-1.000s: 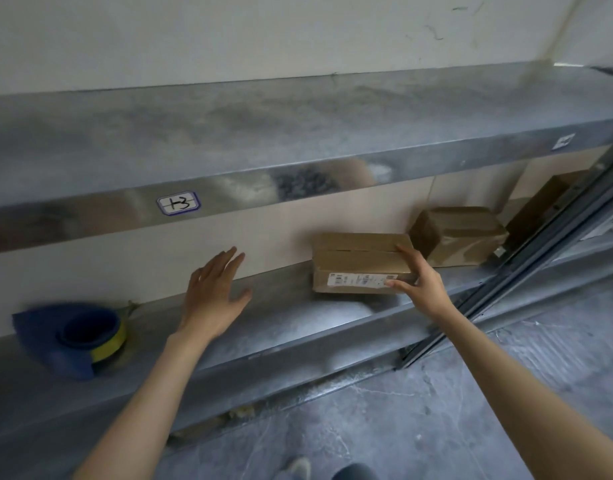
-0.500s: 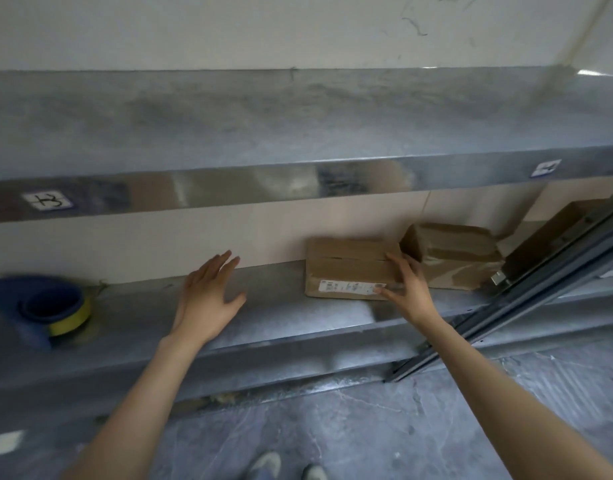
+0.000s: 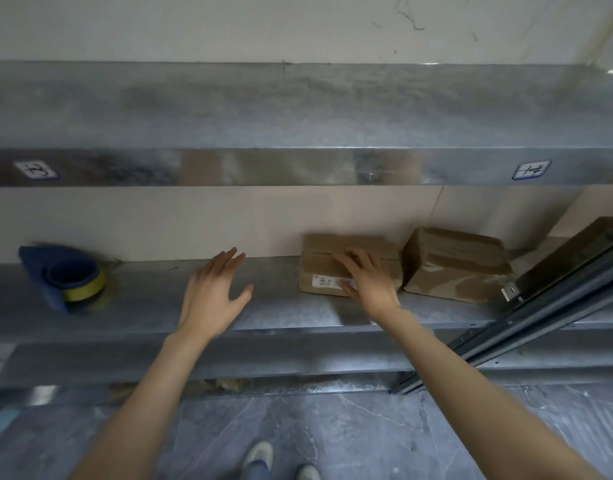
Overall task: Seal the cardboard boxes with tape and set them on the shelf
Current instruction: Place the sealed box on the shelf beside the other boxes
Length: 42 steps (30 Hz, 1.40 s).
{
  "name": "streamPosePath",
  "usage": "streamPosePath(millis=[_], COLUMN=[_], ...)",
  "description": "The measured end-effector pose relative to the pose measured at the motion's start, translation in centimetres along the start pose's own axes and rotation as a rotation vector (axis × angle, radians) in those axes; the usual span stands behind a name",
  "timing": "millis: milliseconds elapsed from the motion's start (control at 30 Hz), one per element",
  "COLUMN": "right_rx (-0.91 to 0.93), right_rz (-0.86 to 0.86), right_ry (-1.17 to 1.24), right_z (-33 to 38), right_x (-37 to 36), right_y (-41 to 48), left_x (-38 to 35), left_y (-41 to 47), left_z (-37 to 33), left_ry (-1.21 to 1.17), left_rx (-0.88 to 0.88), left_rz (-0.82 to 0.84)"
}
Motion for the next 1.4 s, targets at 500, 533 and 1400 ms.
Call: streamPosePath(millis=[500,533,1400], right_rx=[-0.022,-0.035,0.008], right_rz=[0.098,0.097,0.133], right_ry=[-0.024,-0.023,-0.060], right_z=[-3.0,-2.9,33.1], right_x=[1.6,1.7,-3.3], right_y=[-1.5,-1.4,14.4], left_x=[0.9,1.2,16.2], left_y=[-1.8,-1.9,-9.0], left_z=[1.9,2.1,29.8], left_ry=[0.054,0.059,0.189], left_rx=[0.091,0.097,0.324], left_rz=[-0.021,-0.027,-0.179])
Point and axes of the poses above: each hand's wrist, its own y-axis towards the middle knuckle, its own x-axis out of the back of the hand, z = x × y, the point moved 7 cm from there along y, towards the middle knuckle, and after that the axes turned 4 degrees about x, right-handed, at the moved point
